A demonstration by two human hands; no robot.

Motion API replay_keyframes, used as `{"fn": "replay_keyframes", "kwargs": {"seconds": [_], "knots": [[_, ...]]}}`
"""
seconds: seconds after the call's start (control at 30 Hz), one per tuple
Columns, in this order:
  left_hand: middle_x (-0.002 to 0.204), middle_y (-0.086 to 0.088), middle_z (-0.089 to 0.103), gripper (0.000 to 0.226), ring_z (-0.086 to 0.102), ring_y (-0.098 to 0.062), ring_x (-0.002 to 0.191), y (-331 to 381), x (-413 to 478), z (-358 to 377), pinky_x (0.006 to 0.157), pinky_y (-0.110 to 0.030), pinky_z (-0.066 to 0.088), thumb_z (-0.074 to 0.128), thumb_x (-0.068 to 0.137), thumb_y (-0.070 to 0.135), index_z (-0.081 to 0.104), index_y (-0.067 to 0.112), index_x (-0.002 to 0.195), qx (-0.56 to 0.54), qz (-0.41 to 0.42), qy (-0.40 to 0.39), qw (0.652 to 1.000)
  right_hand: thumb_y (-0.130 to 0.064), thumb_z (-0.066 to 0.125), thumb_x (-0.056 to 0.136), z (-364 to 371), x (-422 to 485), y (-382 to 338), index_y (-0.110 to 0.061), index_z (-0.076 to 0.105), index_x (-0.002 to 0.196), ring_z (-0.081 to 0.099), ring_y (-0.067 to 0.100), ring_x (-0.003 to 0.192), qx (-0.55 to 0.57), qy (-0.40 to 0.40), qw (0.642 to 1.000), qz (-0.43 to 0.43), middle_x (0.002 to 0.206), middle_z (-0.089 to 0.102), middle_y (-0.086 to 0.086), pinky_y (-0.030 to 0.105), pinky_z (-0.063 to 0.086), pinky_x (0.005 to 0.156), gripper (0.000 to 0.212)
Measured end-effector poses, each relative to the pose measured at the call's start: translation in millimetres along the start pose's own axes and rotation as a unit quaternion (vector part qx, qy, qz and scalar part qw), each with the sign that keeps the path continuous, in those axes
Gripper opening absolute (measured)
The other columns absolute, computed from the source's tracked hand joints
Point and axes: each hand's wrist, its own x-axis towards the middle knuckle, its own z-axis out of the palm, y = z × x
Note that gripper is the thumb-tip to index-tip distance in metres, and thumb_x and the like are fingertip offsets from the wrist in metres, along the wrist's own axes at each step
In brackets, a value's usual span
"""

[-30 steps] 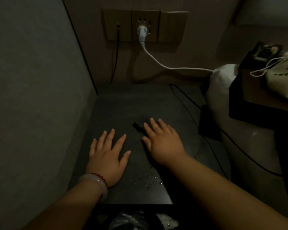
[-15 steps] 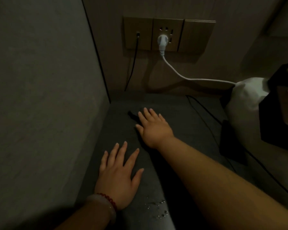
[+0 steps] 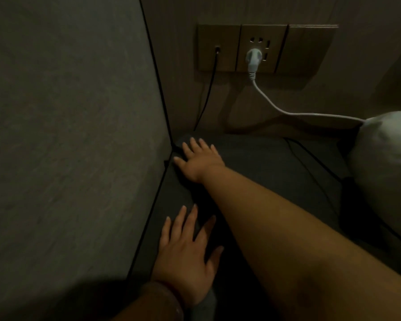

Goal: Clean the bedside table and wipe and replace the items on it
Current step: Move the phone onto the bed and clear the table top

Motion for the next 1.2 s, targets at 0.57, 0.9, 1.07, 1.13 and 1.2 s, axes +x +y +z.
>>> {"fn": "replay_keyframes", "kwargs": {"seconds": [0.57,0.9,1.07,1.13,1.2], "knots": [[0.143,-0.008,0.047,0.056,0.032,-0.025,0.133,3.3,0.2,-2.2,0.105,-0.047,0.020,0.038,0.083,0.057,0.049,0.033,0.132,0.007,0.001,-0.008,1.000,-0.066,0.017,0.091,10.5,-75.9,65.5,-0.017,0.004,0.152,-0.008,0.026,0.146,0.001,0.085,0.978,0.190,0.159,-0.004,0.011,0.044,-0.002,0.116,0.079],[0.152,-0.003,0.032,0.061,0.023,-0.021,0.140,8.2,0.9,-14.1,0.111,-0.043,0.007,0.025,0.085,0.063,0.037,0.040,0.140,-0.007,-0.022,-0.062,0.998,-0.040,0.022,0.101,14.6,-133.1,120.2,-0.020,0.009,0.152,0.001,0.020,0.146,-0.005,0.100,0.975,0.199,0.160,0.002,0.006,0.037,0.002,0.117,0.056],[0.158,0.008,-0.013,0.080,-0.019,-0.011,0.141,10.9,2.8,-17.0,0.113,-0.039,-0.016,-0.010,0.070,0.069,-0.001,0.046,0.147,-0.017,-0.033,-0.044,0.998,-0.032,0.029,0.101,20.9,-171.5,110.6,-0.020,0.017,0.151,0.004,0.022,0.146,0.009,0.088,0.978,0.191,0.159,0.009,0.006,0.035,0.005,0.116,0.052],[0.158,0.007,-0.013,0.082,-0.017,-0.014,0.143,13.3,2.0,-19.5,0.115,-0.041,-0.013,-0.013,0.068,0.069,-0.003,0.046,0.146,-0.006,-0.034,-0.054,0.998,-0.022,0.034,0.099,29.4,-182.9,96.4,-0.020,0.019,0.150,0.005,0.021,0.146,-0.001,0.087,0.986,0.140,0.159,0.012,0.006,0.032,0.005,0.116,0.053],[0.158,0.007,-0.013,0.084,-0.016,-0.015,0.144,15.5,2.6,-22.8,0.115,-0.041,-0.011,-0.014,0.066,0.069,-0.004,0.047,0.146,-0.004,-0.036,-0.058,0.998,-0.013,0.038,0.095,31.4,-190.4,90.2,-0.019,0.018,0.150,0.007,0.020,0.146,-0.004,0.073,0.992,0.099,0.159,0.012,0.006,0.029,0.006,0.116,0.059]]}}
